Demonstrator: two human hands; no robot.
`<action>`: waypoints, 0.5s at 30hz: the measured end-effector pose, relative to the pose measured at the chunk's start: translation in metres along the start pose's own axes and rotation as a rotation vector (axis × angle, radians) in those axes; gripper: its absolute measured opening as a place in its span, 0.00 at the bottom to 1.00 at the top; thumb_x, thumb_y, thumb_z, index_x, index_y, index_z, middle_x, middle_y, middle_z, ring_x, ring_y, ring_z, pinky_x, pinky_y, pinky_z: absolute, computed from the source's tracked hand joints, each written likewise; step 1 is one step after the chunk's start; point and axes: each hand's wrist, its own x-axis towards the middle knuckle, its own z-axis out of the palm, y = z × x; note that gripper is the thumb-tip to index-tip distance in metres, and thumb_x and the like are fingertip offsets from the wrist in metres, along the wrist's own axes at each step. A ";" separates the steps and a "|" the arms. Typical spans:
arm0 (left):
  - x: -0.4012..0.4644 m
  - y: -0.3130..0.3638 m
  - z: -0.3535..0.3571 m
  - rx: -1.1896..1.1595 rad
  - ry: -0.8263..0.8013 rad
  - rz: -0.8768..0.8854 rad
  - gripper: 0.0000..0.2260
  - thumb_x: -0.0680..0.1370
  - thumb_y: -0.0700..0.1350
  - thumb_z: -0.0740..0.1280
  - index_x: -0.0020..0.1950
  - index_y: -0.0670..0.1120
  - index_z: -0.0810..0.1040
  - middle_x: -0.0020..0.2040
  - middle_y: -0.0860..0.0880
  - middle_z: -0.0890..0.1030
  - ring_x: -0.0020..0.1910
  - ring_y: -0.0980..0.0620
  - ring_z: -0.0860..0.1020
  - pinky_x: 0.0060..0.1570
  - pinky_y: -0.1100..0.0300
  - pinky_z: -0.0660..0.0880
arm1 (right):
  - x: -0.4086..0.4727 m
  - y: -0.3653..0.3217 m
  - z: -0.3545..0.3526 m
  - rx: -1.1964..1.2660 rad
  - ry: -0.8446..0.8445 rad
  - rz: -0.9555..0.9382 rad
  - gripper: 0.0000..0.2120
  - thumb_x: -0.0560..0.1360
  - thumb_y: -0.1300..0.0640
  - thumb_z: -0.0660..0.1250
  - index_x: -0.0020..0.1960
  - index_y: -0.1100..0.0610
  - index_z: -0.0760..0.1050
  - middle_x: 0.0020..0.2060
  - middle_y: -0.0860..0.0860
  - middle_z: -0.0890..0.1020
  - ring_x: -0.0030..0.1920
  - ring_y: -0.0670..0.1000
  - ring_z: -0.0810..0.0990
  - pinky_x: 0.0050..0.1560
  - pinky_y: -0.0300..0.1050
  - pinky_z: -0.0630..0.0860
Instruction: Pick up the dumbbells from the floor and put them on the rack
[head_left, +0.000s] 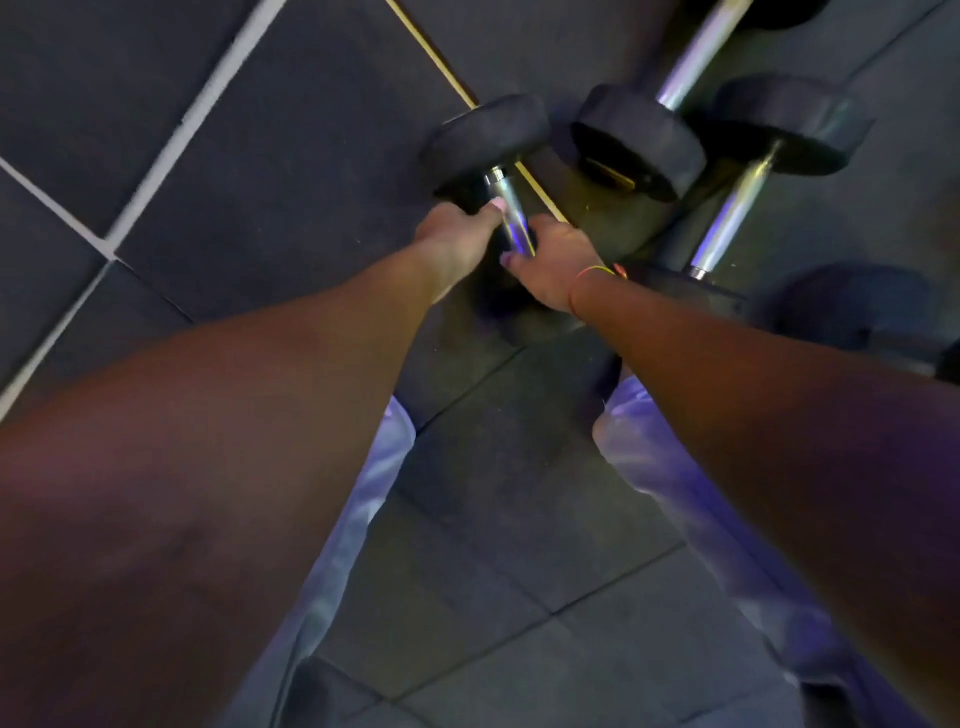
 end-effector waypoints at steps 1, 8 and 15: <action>0.010 0.004 0.006 -0.066 -0.004 -0.007 0.30 0.76 0.64 0.64 0.67 0.42 0.75 0.63 0.44 0.78 0.60 0.44 0.77 0.60 0.55 0.74 | 0.010 0.000 0.003 0.019 -0.003 0.014 0.23 0.75 0.47 0.67 0.65 0.59 0.70 0.61 0.59 0.78 0.62 0.61 0.75 0.60 0.49 0.72; 0.048 0.028 0.035 -0.602 -0.209 -0.206 0.14 0.77 0.54 0.69 0.56 0.45 0.77 0.51 0.47 0.81 0.49 0.47 0.80 0.42 0.55 0.77 | 0.050 0.003 0.013 0.150 -0.049 0.124 0.23 0.69 0.52 0.75 0.61 0.58 0.74 0.57 0.58 0.80 0.58 0.60 0.78 0.58 0.52 0.76; -0.008 0.027 0.024 -0.743 -0.176 -0.131 0.06 0.79 0.47 0.68 0.44 0.47 0.77 0.36 0.51 0.79 0.31 0.53 0.78 0.25 0.64 0.72 | 0.016 -0.009 0.001 0.241 0.006 0.133 0.25 0.64 0.52 0.78 0.58 0.56 0.77 0.52 0.57 0.83 0.54 0.58 0.82 0.54 0.49 0.79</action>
